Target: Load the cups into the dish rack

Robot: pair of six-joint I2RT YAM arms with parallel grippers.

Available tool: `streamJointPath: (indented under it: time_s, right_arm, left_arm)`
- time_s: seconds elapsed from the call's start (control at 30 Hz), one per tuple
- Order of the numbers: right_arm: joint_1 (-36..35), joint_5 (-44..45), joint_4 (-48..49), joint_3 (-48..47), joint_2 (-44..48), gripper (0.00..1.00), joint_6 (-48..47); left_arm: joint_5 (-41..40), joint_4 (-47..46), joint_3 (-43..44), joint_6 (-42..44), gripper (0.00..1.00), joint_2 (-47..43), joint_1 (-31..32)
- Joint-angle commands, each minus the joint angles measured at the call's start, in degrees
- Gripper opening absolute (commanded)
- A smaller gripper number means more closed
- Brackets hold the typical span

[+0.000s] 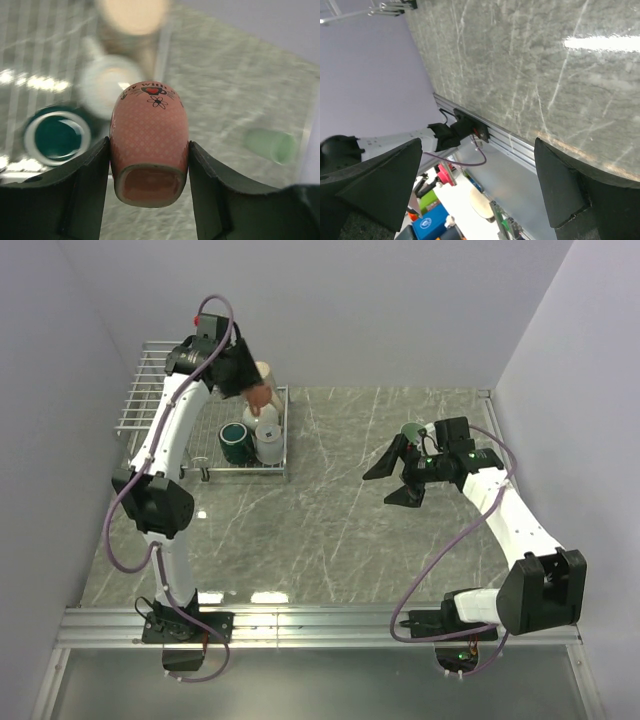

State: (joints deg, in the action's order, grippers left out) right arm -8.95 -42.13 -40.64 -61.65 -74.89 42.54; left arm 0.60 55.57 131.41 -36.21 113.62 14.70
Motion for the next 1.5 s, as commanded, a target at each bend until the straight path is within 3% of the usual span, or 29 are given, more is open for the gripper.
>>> streamJointPath:
  time_s: [0.0, 0.17, 0.5, 0.73, 0.97, 1.13, 1.47]
  right_arm:
    - [-0.72, 1.43, -1.89, -0.23, 2.12, 1.00, -2.82]
    - [-1.33, 2.40, -4.09, -3.20, 0.63, 0.97, -5.19]
    - [-1.42, 1.70, -3.57, -4.53, -2.62, 0.96, -5.72]
    - [-1.07, 2.31, -4.70, -4.71, -2.98, 0.95, -6.77]
    - [-0.10, 4.42, -7.25, -5.50, -3.15, 0.94, -8.79]
    - [0.51, 4.51, -7.70, -5.68, -3.94, 0.93, -9.06]
    - [0.95, 3.20, -6.82, -5.41, -6.14, 0.92, -8.62]
  left_arm:
    - [-6.40, -0.02, -0.99, 0.69, 0.00, -2.53, -3.27]
    - [-8.95, 1.21, 2.97, 2.98, 0.00, 1.42, -5.47]
    - [-10.00, -2.13, -0.64, 2.98, 0.00, 4.50, -7.40]
    - [-12.55, -2.92, 5.52, 6.93, 0.00, 10.30, -8.11]
    - [-13.08, -8.28, -2.20, 8.69, 0.00, 8.99, -10.13]
    - [-13.52, -8.90, -2.39, 11.06, 0.00, 10.30, -11.09]
    - [-8.95, -10.92, -9.32, 14.50, 0.00, 9.42, -11.71]
